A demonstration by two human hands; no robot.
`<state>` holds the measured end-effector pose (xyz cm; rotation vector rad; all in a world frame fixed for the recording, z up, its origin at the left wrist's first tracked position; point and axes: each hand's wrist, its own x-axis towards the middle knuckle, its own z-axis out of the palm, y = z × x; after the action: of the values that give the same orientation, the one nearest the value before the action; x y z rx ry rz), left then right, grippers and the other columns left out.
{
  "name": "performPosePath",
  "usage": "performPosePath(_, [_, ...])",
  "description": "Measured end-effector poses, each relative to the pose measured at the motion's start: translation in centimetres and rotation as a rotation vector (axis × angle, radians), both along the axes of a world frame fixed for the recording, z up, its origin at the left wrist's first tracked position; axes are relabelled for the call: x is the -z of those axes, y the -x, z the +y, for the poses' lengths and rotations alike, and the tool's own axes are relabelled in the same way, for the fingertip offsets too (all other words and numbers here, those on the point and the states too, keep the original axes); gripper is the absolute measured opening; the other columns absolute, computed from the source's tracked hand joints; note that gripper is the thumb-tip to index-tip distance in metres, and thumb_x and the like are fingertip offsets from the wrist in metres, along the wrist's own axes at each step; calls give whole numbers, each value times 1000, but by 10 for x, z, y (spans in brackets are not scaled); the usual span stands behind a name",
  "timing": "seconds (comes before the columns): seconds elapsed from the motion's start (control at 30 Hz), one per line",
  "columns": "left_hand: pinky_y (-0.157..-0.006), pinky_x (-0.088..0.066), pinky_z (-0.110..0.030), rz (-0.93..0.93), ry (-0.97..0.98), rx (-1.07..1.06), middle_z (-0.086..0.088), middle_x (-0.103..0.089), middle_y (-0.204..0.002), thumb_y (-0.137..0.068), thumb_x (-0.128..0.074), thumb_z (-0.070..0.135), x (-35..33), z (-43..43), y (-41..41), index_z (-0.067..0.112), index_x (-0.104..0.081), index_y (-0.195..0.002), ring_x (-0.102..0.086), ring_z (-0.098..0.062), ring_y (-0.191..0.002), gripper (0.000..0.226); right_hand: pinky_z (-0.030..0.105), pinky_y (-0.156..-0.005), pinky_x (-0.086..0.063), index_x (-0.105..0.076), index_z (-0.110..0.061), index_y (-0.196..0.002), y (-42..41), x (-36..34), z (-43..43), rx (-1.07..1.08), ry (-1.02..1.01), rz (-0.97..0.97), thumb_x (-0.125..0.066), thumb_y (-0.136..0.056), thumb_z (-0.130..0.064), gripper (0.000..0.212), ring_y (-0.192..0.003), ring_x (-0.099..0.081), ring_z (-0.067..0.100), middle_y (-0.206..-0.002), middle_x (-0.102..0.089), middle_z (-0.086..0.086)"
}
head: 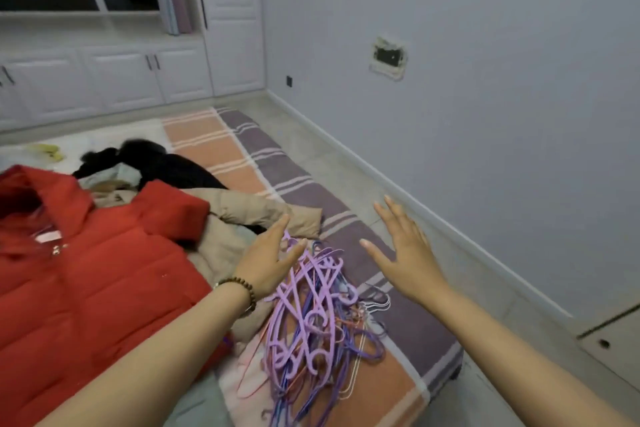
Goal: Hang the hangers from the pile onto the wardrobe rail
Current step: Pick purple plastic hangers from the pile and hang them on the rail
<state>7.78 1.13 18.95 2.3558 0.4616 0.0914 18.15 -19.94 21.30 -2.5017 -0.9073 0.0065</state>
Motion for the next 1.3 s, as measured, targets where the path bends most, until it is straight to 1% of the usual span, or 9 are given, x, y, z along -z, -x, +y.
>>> performPosePath(0.13, [-98,-32,-23,62,41,-110,-2,-38,-148,-94,-46,40,81,15,10,18,-29,-143,-39,-18,-132,57,32,-118,-4,-9,-36,-149,-6,97,27,-96,85,144,-43,-91,-56,70,-146,-2,9,-159,1,-12])
performPosePath(0.27, [-109,-30,-32,164,98,-144,2,-30,-152,-87,-42,58,158,28,16,29,-23,-145,-24,-16,-142,68,38,-119,-14,-12,-34,-149,-7,181,43,-132,131,290,-47,-90,-54,72,-146,-7,14,-159,-2,-10])
performPosePath(0.53, [-109,-34,-37,258,161,-153,5,-35,-150,-89,-38,57,268,18,15,31,-25,-145,-37,-20,-135,63,39,-117,-21,-25,-21,-147,0,307,64,-22,76,615,-57,-88,-47,72,-145,-16,19,-158,-15,-2])
performPosePath(0.7, [-114,-29,-37,300,340,-219,4,-30,-152,-88,-38,62,312,-1,9,22,-24,-147,-33,-18,-138,73,46,-113,-28,-41,-14,-138,-5,356,63,189,-48,725,-62,-85,-43,64,-139,-28,27,-148,-33,7])
performPosePath(0.9, [-107,-31,-32,365,550,-256,-5,-29,-153,-98,-33,44,322,-22,-11,18,-18,-148,-37,-24,-135,59,41,-102,-42,-36,-12,-141,-11,384,57,336,-240,914,-64,-87,-29,64,-128,-45,30,-140,-45,12])
performPosePath(1.03, [-101,-37,-35,390,621,-277,-14,-40,-144,-99,-33,38,322,-33,-25,12,-31,-143,-43,-31,-127,52,36,-97,-42,-21,-9,-147,-13,385,58,450,-368,1004,-60,-90,-16,69,-128,-45,28,-141,-43,9])
performPosePath(1.1, [-88,-43,-34,385,624,-302,-18,-55,-121,-97,-42,32,324,-38,-29,8,-40,-137,-54,-31,-106,46,41,-97,-46,-29,-10,-144,-15,386,57,495,-428,1081,-61,-89,-14,63,-119,-53,29,-134,-51,11])
performPosePath(1.2, [-72,-46,-31,314,623,-328,-9,-56,-79,-94,-53,19,324,-43,-32,4,-51,-125,-53,-21,-73,34,35,-77,-51,-59,-4,-113,-16,378,55,500,-468,1134,-56,-92,-12,23,-83,-62,22,-96,-67,10])
performPosePath(1.3, [-80,-53,-39,215,708,-319,-24,-60,-87,-92,-56,16,316,-48,-34,6,-55,-121,-59,-34,-81,31,30,-66,-48,-61,-6,-94,-18,367,51,560,-596,1129,-49,-95,-9,12,-66,-57,20,-74,-62,6])
